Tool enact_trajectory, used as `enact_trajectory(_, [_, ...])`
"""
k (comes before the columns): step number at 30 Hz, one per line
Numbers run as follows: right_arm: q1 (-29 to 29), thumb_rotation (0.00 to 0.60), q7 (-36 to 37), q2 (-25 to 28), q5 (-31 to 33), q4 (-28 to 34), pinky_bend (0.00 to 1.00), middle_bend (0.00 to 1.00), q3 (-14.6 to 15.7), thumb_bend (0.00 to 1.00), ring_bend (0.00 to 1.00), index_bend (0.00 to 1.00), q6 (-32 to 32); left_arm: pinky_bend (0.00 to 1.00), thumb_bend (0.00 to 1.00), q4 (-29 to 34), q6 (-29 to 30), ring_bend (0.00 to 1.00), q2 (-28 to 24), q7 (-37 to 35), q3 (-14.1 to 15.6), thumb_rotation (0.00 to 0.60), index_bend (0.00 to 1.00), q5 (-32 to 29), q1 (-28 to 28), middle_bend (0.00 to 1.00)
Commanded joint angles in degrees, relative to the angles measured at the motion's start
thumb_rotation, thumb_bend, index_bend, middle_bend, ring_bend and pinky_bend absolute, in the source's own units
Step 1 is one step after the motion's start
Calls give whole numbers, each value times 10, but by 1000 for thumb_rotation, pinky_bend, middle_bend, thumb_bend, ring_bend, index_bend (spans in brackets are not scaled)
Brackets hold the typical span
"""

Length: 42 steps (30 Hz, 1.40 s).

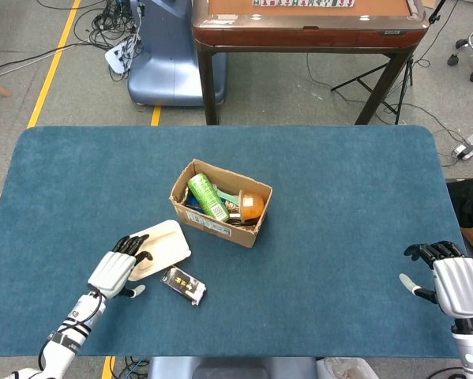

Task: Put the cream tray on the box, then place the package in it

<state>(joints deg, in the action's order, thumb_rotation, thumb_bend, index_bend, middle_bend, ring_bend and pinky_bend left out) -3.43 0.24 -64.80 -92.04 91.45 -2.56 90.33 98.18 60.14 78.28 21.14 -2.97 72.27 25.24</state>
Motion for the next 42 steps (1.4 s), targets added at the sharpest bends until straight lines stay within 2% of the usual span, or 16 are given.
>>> enact_trajectory(1, [0, 600, 0, 0, -1, 0, 360, 524, 0, 164, 446, 465, 0, 0, 184, -8, 10, 0, 9, 16, 3, 600, 332, -7, 0, 0])
enact_trajectory(9, [0, 600, -1, 0, -1, 0, 360, 524, 0, 164, 446, 465, -1, 0, 187, -20, 20, 0, 23, 40, 6, 600, 394, -19, 1, 0])
enact_trajectory(11, [0, 600, -1, -1, -1, -1, 360, 524, 0, 164, 446, 465, -1, 0, 209, -23, 22, 0, 26, 39, 7, 600, 416, -17, 1, 0])
enact_trajectory(16, [1, 600, -1, 0, -1, 0, 360, 524, 0, 164, 446, 465, -1, 0, 357, -42, 31, 0, 38, 40, 11, 600, 466, -7, 1, 0])
enact_trajectory(24, [1, 600, 0, 0, -1, 0, 360, 524, 0, 164, 446, 465, -1, 0, 390, -66, 45, 0, 53, 34, 16, 600, 532, 8, -3, 0])
enact_trajectory(33, [3, 600, 3, 1, -3, 1, 360, 524, -2, 164, 446, 465, 4, 0, 437, -82, 97, 0, 54, -16, 26, 600, 628, 74, -21, 0])
enact_trajectory(42, [5, 600, 2, 2, -9, 3, 361, 524, -1, 164, 446, 465, 8, 0, 438, -67, 161, 0, 26, -18, 41, 600, 640, 125, -52, 0])
